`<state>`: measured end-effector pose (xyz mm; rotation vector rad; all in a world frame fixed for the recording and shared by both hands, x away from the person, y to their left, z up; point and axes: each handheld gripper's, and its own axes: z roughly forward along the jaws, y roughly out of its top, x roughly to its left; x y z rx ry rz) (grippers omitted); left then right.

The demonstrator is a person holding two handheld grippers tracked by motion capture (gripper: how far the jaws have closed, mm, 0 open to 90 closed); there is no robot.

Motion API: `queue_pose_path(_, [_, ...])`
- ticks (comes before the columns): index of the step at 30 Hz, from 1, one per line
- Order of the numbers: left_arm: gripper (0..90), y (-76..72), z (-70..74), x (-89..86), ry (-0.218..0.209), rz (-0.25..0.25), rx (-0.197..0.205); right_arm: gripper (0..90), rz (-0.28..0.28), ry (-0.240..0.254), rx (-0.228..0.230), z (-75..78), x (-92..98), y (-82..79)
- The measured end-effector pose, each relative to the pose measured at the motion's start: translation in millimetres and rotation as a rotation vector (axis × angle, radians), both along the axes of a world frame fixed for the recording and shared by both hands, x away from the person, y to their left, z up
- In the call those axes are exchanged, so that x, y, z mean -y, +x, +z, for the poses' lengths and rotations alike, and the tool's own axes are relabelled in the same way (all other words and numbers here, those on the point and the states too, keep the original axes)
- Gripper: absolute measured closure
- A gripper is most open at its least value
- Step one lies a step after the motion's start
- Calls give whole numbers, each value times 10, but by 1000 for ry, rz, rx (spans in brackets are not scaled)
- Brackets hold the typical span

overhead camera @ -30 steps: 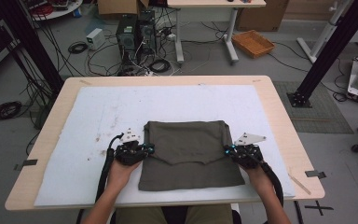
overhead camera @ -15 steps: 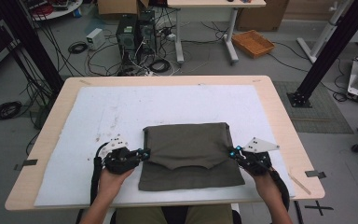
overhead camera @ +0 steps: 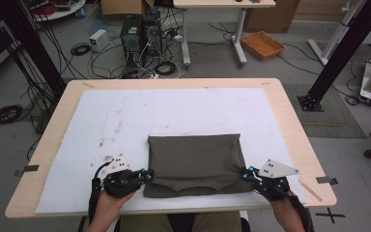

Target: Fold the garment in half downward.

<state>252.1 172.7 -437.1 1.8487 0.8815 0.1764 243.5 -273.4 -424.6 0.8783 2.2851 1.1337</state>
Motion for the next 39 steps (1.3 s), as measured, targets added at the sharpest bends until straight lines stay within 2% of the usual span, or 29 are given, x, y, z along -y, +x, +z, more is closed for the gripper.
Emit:
queue_pose_path(2, [860, -18, 0, 11, -4, -2, -2, 888, 1, -4, -4, 0, 0, -41])
queue_pose_path(4, [859, -33, -1, 19, 9, -1, -2, 887, 6, -8, -4, 0, 9, -66])
queue_pose_path(5, [860, -35, -11, 26, 31, -2, 2, 888, 5, -10, -8, -7, 12, -75])
queue_pose_path(8, [858, -28, -46, 48, 45, -6, -21, 887, 3, -24, -25, -52, 15, -61])
queue_pose_path(11, [844, -26, -55, 58, 61, -4, -17, 880, -3, -34, -41, -90, 9, -39])
queue_pose_path(12, [818, -25, -56, 56, 63, 5, -12, 832, -7, -34, -44, -96, 6, -39])
queue_pose_path(14, [666, -8, -62, 42, 54, 31, -10, 703, -30, -35, -42, -104, 9, -28])
queue_pose_path(17, [529, 8, -69, 10, 51, 71, 19, 485, -85, -20, -21, -115, 35, -10])
queue_pose_path(18, [500, 8, -69, 10, 51, 71, 19, 485, -85, -20, -21, -115, 35, -10])
queue_pose_path(20, [470, 13, -66, -13, 58, 104, 46, 373, -126, -8, 7, -112, 77, 0])
queue_pose_path(23, [383, 31, -56, -45, 56, 161, 83, 292, -176, -3, 47, -103, 128, 19])
queue_pose_path(25, [293, 48, -54, -65, 60, 189, 100, 265, -207, 8, 63, -96, 167, 36])
queue_pose_path(30, [254, 60, -50, -129, 50, 201, 142, 215, -266, 41, 86, -79, 266, 78])
queue_pose_path(33, [251, 58, -43, -166, 37, 209, 166, 215, -289, 66, 97, -70, 317, 101])
queue_pose_path(39, [251, 50, -48, -210, 43, 230, 167, 215, -309, 77, 92, -75, 344, 130])
